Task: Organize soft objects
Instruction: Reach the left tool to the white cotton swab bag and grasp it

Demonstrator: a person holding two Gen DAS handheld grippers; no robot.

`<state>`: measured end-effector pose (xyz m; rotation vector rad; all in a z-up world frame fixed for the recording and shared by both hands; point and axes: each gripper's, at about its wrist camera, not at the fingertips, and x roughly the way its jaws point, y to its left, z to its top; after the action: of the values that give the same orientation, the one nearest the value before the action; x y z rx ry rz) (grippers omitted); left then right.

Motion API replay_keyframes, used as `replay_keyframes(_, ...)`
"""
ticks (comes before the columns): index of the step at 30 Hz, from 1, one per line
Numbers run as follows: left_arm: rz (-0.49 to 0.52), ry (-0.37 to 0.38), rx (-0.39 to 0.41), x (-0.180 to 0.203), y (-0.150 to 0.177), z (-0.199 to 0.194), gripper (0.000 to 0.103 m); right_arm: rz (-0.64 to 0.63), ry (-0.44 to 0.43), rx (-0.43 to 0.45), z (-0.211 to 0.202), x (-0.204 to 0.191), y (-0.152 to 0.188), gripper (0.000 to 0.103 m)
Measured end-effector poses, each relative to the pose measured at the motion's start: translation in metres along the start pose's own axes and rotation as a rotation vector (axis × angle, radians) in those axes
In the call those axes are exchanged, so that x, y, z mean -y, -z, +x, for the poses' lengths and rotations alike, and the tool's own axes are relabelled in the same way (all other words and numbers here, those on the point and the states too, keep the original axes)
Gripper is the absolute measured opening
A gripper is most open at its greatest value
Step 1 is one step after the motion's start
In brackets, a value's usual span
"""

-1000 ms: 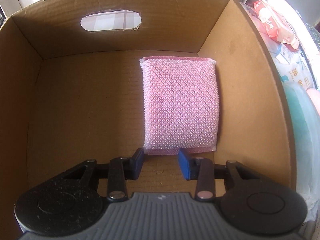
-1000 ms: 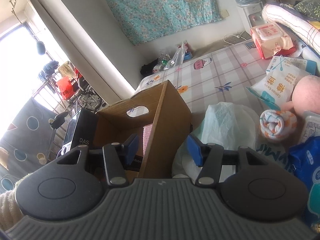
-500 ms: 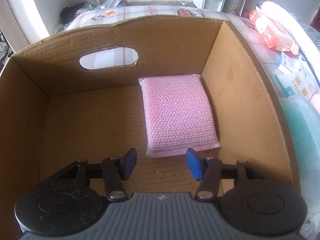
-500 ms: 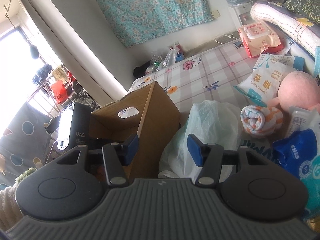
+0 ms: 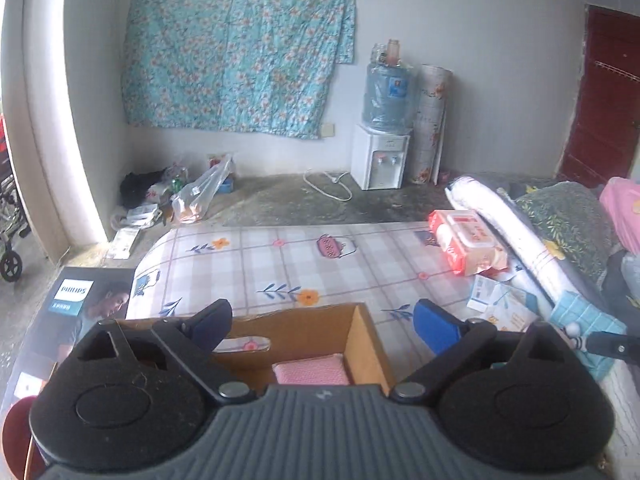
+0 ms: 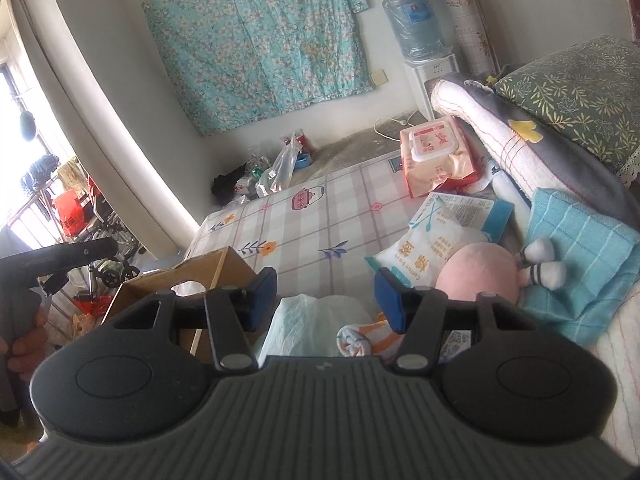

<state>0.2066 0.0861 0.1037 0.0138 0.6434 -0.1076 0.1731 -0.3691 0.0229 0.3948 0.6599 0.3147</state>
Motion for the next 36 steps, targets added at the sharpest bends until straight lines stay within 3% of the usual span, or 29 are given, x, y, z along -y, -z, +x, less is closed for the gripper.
replay_keyframes(2,0.054,0.067,-0.018,0.025,-0.012,0.014,0.100,0.017,0.021,-0.011,0.008,0.016,-0.017,0.054)
replay_keyframes(7,0.155,0.216,-0.169,0.094,-0.015,0.082,0.100,0.072,0.092,-0.115,0.050,0.057,-0.053,0.054)
replay_keyframes(11,0.213,0.248,-0.297,0.135,-0.010,0.143,0.090,0.135,0.133,-0.222,0.090,0.086,-0.067,0.055)
replay_keyframes(14,0.238,0.254,-0.393,0.164,-0.004,0.184,0.077,0.181,0.151,-0.343,0.129,0.109,-0.073,0.061)
replay_keyframes(19,0.256,0.256,-0.436,0.194,0.002,0.221,0.077,0.234,0.193,-0.459,0.178,0.138,-0.080,0.064)
replay_keyframes(24,0.248,0.239,-0.482,0.200,0.005,0.244,0.076,0.257,0.135,-0.545,0.217,0.150,-0.082,0.065)
replay_keyframes(31,0.248,0.189,-0.524,0.187,0.007,0.252,0.074,0.315,-0.055,-0.485,0.243,0.142,-0.089,0.065)
replay_keyframes(33,0.230,0.176,-0.538,0.182,0.006,0.257,0.074,0.327,-0.069,-0.473,0.248,0.141,-0.090,0.065)
replay_keyframes(36,0.195,0.174,-0.570,0.175,0.006,0.266,0.069,0.298,-0.013,-0.476,0.249,0.139,-0.090,0.062)
